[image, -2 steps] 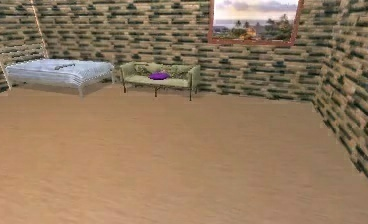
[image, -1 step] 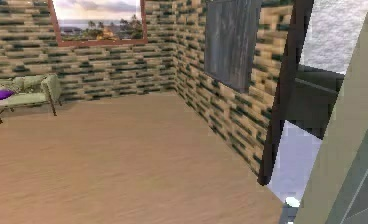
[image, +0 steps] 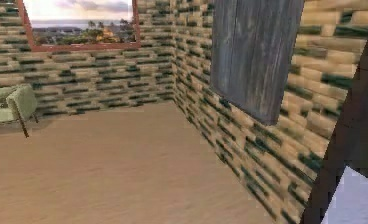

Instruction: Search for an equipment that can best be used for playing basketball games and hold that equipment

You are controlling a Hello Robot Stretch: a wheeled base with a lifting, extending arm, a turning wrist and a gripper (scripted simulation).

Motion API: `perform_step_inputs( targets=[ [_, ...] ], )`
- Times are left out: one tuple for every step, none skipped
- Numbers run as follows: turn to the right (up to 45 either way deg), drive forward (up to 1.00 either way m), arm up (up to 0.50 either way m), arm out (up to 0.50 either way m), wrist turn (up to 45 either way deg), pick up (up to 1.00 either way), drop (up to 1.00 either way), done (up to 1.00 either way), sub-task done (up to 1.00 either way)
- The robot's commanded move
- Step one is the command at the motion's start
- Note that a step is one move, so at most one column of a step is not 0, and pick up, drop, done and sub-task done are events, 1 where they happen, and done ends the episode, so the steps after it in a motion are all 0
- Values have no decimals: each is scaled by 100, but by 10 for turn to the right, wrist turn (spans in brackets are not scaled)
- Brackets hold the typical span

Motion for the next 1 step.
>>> perform_step_inputs(
  targets=[
    [450, 0, 0, 0, 0, 0, 0, 0, 0]
  ],
)
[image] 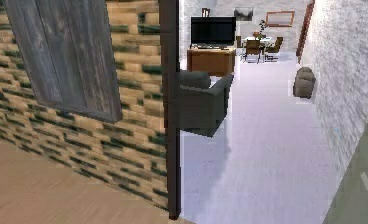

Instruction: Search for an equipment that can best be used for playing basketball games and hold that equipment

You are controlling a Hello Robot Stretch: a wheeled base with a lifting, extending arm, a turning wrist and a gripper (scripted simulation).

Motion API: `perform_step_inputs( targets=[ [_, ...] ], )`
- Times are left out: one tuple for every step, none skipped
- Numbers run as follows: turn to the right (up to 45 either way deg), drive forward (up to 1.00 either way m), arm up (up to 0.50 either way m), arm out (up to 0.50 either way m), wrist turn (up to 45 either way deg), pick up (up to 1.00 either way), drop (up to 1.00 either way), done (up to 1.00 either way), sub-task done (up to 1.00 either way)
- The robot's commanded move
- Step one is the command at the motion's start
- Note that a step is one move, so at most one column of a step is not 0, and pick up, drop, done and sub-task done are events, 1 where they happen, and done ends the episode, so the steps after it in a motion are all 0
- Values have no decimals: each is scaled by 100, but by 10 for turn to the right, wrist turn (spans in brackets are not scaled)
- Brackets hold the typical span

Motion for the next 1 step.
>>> perform_step_inputs(
  targets=[
    [210, 0, 0, 0, 0, 0, 0, 0, 0]
  ],
)
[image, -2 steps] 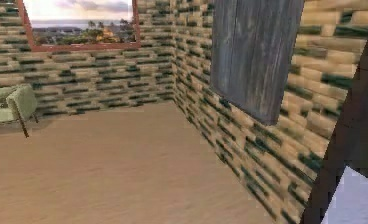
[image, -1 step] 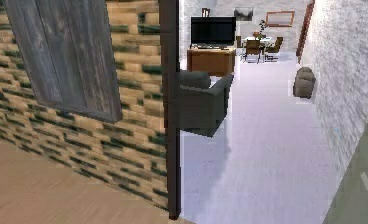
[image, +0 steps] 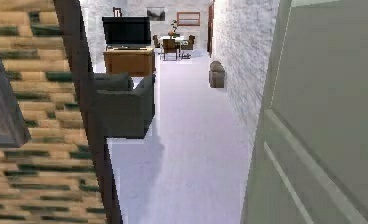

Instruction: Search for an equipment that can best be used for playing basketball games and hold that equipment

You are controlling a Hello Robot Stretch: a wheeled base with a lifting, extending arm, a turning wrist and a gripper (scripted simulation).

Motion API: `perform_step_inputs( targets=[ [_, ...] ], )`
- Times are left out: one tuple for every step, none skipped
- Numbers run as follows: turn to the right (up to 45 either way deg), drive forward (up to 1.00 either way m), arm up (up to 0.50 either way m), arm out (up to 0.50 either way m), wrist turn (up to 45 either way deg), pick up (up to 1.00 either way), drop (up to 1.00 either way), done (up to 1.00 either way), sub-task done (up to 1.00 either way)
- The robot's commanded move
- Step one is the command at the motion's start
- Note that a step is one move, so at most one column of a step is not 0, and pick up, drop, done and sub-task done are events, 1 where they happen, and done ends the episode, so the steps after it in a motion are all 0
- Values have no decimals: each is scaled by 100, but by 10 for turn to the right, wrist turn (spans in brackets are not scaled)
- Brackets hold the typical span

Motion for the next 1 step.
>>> perform_step_inputs(
  targets=[
    [0, 100, 0, 0, 0, 0, 0, 0, 0]
  ],
)
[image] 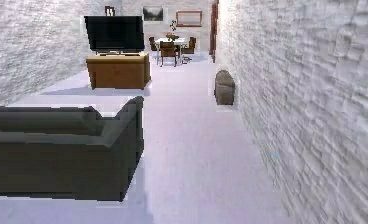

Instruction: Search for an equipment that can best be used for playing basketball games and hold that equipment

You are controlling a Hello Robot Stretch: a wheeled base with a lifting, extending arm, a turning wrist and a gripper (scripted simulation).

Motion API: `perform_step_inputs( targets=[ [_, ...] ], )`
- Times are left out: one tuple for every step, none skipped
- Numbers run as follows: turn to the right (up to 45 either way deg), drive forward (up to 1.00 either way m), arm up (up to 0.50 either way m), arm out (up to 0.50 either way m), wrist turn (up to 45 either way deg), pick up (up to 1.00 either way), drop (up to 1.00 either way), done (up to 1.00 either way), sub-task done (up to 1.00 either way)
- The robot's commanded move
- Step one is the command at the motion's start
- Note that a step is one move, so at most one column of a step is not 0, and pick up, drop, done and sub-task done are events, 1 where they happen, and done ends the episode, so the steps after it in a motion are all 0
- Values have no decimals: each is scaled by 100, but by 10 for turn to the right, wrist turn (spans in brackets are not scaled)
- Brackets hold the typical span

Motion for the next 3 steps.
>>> perform_step_inputs(
  targets=[
    [0, 100, 0, 0, 0, 0, 0, 0, 0],
    [0, 100, 0, 0, 0, 0, 0, 0, 0],
    [-150, 0, 0, 0, 0, 0, 0, 0, 0]
  ],
)
